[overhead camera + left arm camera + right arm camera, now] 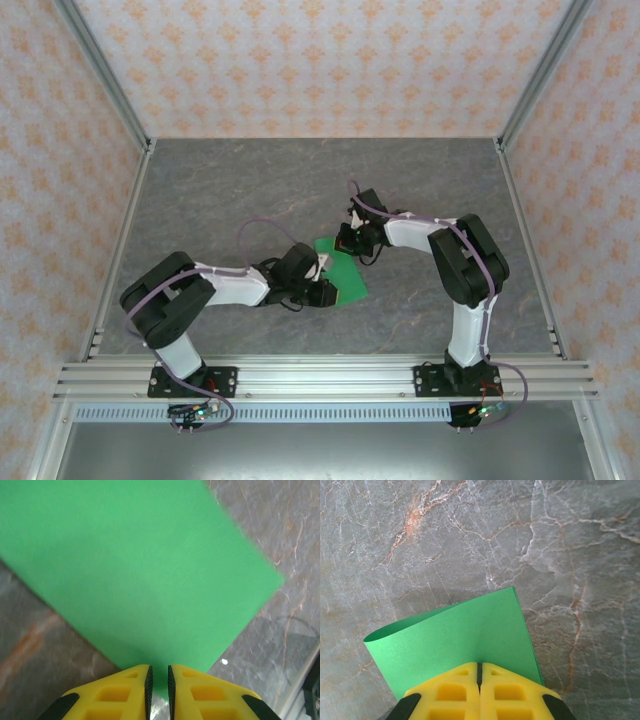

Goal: Fold a paper plane with a square sheet of paper (fold left side to right side)
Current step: First fold the square sheet of paper in half at the center of the table.

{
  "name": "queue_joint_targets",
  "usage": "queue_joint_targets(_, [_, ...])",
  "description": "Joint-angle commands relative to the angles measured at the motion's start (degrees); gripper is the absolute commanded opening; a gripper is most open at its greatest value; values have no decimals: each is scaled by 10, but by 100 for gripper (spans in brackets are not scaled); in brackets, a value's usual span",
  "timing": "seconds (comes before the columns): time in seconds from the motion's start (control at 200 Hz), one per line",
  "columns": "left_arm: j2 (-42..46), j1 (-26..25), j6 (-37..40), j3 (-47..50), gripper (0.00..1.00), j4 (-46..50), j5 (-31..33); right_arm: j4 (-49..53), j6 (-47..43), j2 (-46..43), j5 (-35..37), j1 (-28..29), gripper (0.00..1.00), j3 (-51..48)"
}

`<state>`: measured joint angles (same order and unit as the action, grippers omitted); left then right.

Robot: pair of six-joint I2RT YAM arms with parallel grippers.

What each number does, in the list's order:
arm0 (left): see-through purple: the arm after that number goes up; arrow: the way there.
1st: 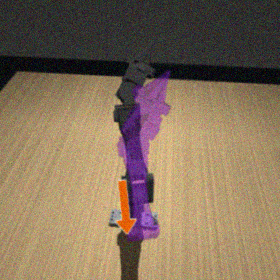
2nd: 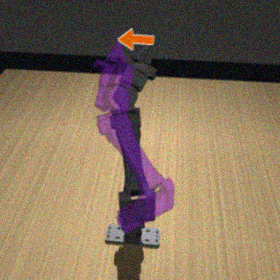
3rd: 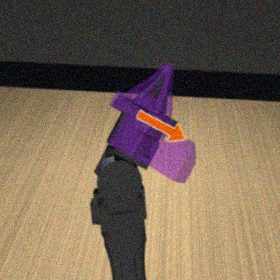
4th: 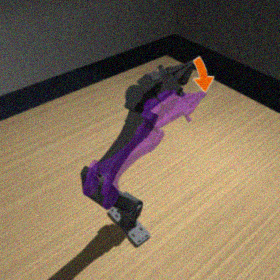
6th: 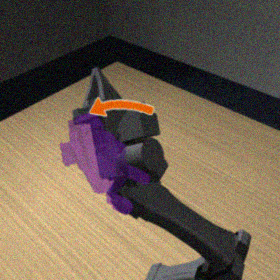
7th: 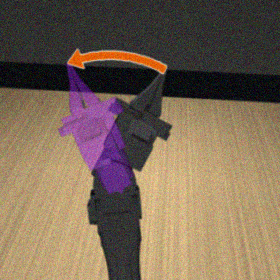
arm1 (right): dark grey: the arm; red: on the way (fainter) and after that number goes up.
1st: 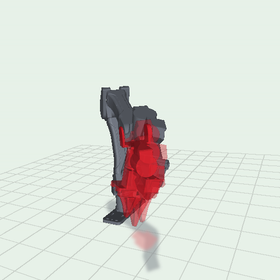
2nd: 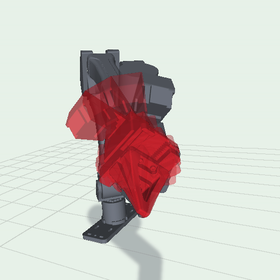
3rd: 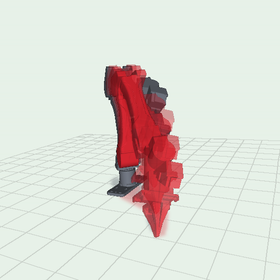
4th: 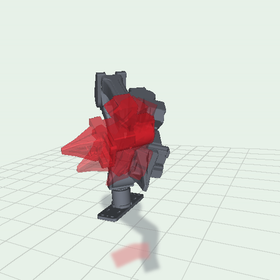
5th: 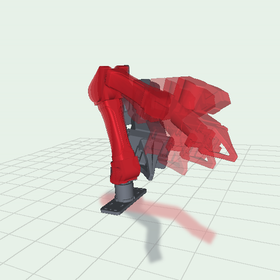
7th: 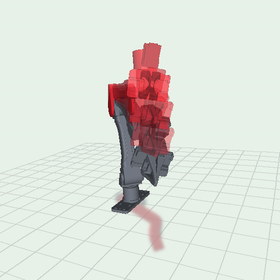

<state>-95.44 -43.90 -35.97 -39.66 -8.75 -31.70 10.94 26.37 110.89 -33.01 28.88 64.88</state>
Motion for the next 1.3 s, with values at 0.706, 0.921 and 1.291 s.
queue_joint_targets(0.706, [-67, 10, 1, -73, 18, 25, -4, 63, -1, 24, 55, 3, 2, -6])
queue_joint_targets(0.921, [-63, -9, 29, -76, 18, 57, -14, 66, -1, 24, 59, 3, 2, -6])
queue_joint_targets(1.291, [-57, -32, 23, -40, 17, 54, -28, 68, -1, 24, 61, 2, 2, -4])
